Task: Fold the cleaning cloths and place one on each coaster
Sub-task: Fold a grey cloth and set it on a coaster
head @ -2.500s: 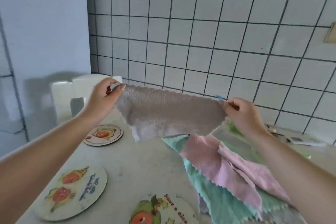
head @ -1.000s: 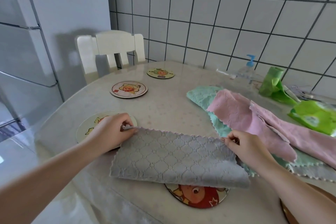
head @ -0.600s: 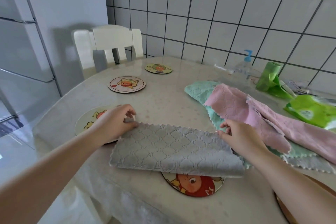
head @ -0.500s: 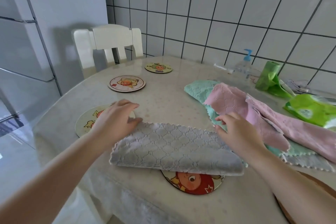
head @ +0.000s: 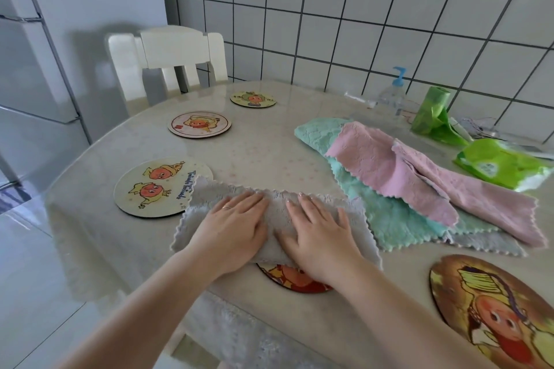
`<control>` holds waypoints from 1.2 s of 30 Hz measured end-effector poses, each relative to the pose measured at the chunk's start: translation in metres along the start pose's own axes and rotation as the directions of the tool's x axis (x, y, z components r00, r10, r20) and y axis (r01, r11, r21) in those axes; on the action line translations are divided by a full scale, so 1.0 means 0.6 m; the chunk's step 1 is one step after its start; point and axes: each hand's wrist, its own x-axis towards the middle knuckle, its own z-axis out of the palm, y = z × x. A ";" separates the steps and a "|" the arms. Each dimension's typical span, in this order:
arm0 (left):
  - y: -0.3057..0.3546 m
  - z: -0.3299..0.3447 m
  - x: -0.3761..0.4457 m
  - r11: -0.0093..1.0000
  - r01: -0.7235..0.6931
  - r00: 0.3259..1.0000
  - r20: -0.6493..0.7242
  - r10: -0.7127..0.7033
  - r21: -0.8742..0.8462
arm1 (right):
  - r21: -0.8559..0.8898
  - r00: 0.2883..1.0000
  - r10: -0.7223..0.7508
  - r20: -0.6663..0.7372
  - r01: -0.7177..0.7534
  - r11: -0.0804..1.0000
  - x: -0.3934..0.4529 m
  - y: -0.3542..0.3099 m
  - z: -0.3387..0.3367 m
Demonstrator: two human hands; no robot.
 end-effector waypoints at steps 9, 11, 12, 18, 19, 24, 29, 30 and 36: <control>-0.044 -0.018 -0.015 0.986 0.150 0.984 0.083 -0.156 0.073 | -0.021 0.996 0.087 0.019 -0.087 0.996 -0.021 0.053 -0.010; -0.049 -0.020 -0.018 0.983 0.164 0.981 0.097 -0.171 0.077 | -0.021 0.993 0.114 0.030 -0.113 0.993 -0.024 0.070 -0.011; -0.049 -0.019 -0.018 0.983 0.169 0.980 0.096 -0.176 0.074 | -0.021 0.991 0.125 0.042 -0.124 0.992 -0.026 0.076 -0.012; -0.023 -0.033 -0.050 0.996 -0.073 0.981 -0.182 0.064 -0.043 | 0.009 0.996 0.064 -0.059 -0.064 0.998 -0.011 0.073 -0.029; -0.010 -0.034 -0.060 0.988 -0.146 0.958 -0.255 0.128 -0.053 | 0.039 0.994 0.018 -0.111 -0.014 0.999 -0.001 0.067 -0.033; 0.036 -0.023 -0.090 0.953 -0.255 0.941 -0.267 0.206 -0.163 | 0.208 0.986 -0.065 -0.152 0.096 0.973 0.076 0.016 -0.043; 0.035 -0.007 -0.091 0.958 -0.170 0.949 -0.299 0.097 -0.229 | 0.191 0.997 -0.016 -0.076 0.031 0.981 0.130 -0.004 -0.049; 0.035 -0.005 -0.091 0.958 -0.167 0.950 -0.299 0.093 -0.232 | 0.199 0.999 -0.014 -0.045 0.023 0.980 0.135 -0.005 -0.053; 0.034 -0.002 -0.086 0.972 -0.159 0.941 -0.324 0.097 -0.171 | 0.079 0.995 -0.093 0.028 0.091 0.993 0.139 -0.006 -0.063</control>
